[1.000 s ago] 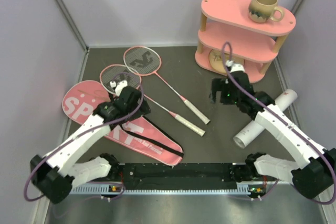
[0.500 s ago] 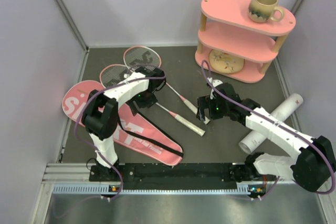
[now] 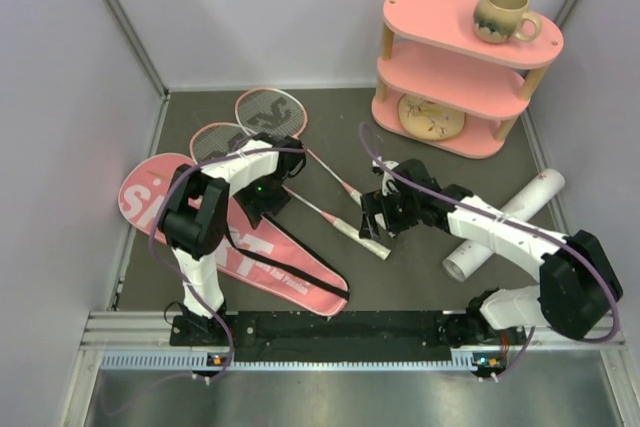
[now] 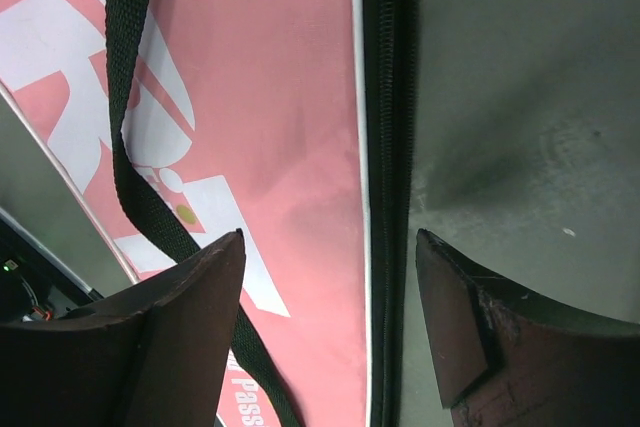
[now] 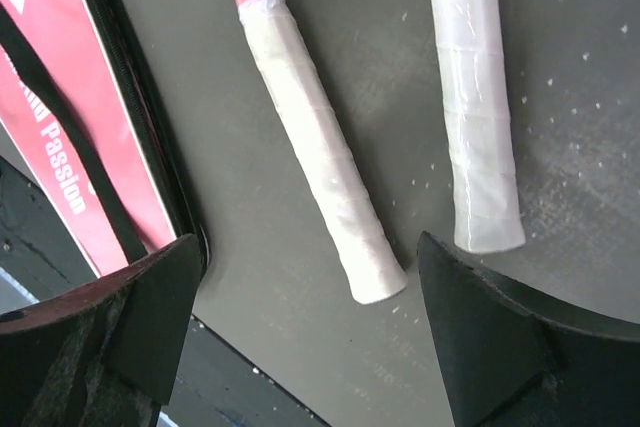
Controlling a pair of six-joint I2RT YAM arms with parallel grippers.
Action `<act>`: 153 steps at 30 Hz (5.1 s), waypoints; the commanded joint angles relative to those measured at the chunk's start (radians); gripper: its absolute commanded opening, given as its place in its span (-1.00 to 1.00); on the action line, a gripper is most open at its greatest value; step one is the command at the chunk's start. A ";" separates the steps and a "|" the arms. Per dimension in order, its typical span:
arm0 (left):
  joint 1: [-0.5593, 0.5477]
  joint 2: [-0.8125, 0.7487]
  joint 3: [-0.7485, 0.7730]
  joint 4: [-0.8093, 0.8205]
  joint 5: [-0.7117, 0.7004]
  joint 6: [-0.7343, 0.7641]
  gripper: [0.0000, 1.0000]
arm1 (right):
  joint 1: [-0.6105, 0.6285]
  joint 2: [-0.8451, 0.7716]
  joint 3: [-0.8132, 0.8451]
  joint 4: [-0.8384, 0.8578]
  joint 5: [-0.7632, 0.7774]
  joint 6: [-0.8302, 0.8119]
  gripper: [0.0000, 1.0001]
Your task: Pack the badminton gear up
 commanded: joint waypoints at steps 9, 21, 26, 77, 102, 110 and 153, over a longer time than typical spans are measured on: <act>0.028 -0.024 -0.179 0.211 0.070 -0.038 -0.06 | 0.128 0.294 0.305 0.036 0.239 -0.088 0.75; 0.043 -0.283 -0.394 0.401 0.073 0.076 -1.00 | 0.200 0.692 0.701 -0.006 0.305 -0.309 0.63; 0.048 -0.467 -0.528 0.533 0.131 0.116 -1.00 | 0.231 0.819 0.812 0.004 0.270 -0.364 0.40; 0.059 -1.411 -1.074 1.157 0.438 0.410 -1.00 | 0.183 0.543 0.597 0.484 -0.329 0.265 0.22; 0.059 -1.602 -1.149 1.113 0.457 0.413 -1.00 | 0.263 0.723 0.872 0.314 -0.249 0.164 0.01; 0.059 -1.618 -1.151 1.101 0.461 0.409 -1.00 | 0.230 0.729 0.916 0.292 -0.232 0.173 0.18; 0.059 -1.612 -1.138 1.125 0.446 0.424 -1.00 | 0.323 0.634 0.668 0.287 -0.387 -0.016 0.22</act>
